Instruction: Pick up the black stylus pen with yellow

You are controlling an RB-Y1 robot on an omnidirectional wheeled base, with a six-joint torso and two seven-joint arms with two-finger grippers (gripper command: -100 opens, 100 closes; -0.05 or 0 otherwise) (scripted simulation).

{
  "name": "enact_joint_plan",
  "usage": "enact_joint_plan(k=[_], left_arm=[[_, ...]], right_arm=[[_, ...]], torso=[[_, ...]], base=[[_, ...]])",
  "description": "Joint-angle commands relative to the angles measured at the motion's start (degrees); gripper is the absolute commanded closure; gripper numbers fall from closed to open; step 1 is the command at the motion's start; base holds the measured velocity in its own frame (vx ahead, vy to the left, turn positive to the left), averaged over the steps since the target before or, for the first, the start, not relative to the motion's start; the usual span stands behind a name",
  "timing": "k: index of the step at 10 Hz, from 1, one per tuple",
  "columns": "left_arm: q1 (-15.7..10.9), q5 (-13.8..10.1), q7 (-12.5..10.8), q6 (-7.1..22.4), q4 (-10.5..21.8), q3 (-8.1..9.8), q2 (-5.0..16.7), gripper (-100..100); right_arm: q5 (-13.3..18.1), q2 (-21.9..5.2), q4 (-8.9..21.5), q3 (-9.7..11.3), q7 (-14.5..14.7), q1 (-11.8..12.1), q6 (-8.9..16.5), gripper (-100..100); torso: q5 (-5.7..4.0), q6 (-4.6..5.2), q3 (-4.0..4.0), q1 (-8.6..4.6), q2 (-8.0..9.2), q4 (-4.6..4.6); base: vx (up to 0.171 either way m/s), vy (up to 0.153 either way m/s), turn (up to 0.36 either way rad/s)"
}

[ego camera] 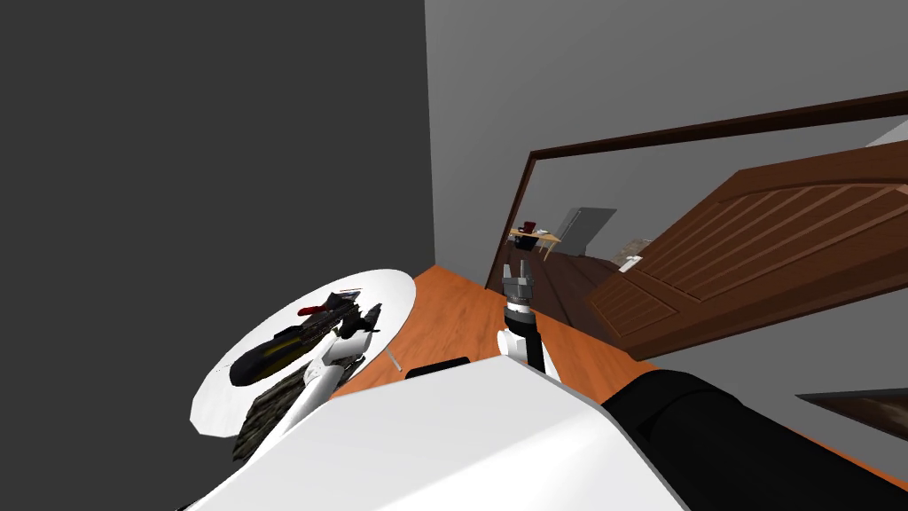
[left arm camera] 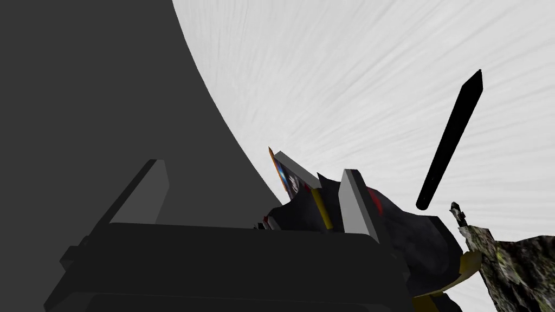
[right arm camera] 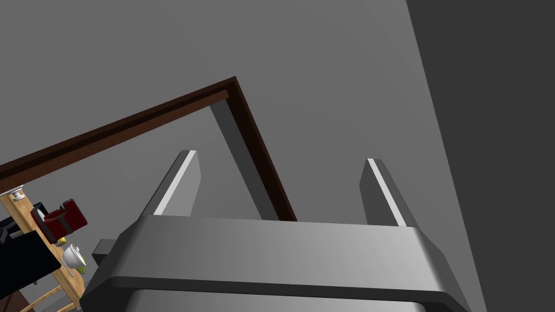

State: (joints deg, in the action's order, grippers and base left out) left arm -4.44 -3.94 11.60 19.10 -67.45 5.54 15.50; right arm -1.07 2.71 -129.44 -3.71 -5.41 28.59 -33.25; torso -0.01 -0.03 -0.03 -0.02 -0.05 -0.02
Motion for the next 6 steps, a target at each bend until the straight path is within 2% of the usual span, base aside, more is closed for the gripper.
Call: enact_joint_plan(k=[1,2,3,4,5,6], left_arm=[[-1.9,-0.5,0.2,2.4,2.9,0.01,0.8,-100],[-1.9,-0.5,0.2,2.4,4.5,0.01,0.8,-100],[-3.7,-0.7,0.3,4.6,6.1,0.14,1.2,-100],[-3.7,-0.7,0.3,4.6,7.7,0.14,1.2,-100],[-3.7,-0.7,0.3,4.6,7.9,0.14,1.2,-100],[-5.5,-0.9,0.5,6.6,9.9,0.26,1.6,-100]], right_arm=[[0.0,0.0,0.0,0.0,0.0,0.0,0.0,0],[0.0,0.0,0.0,0.0,0.0,0.0,0.0,0],[0.0,0.0,0.0,0.0,0.0,0.0,0.0,0],[0.0,0.0,0.0,0.0,0.0,0.0,0.0,0],[0.0,0.0,0.0,0.0,0.0,0.0,0.0,0],[0.0,0.0,0.0,0.0,0.0,0.0,0.0,0]], torso=[[0.0,0.0,0.0,0.0,0.0,0.0],[-0.01,0.01,-0.01,-0.02,-0.02,0.0],[0.0,-0.01,-0.01,0.0,-0.01,0.0],[-0.01,0.01,-0.01,0.01,-0.03,0.0],[0.0,-0.01,-0.01,0.01,-0.02,0.0],[0.0,-0.01,0.01,0.02,0.02,0.0]], base=[[0.019,-0.01,-0.035],[0.017,-0.006,-0.021],[0.02,-0.004,-0.027],[0.02,-0.002,-0.019],[0.009,-0.001,0.003],[0.016,-0.003,-0.025]])
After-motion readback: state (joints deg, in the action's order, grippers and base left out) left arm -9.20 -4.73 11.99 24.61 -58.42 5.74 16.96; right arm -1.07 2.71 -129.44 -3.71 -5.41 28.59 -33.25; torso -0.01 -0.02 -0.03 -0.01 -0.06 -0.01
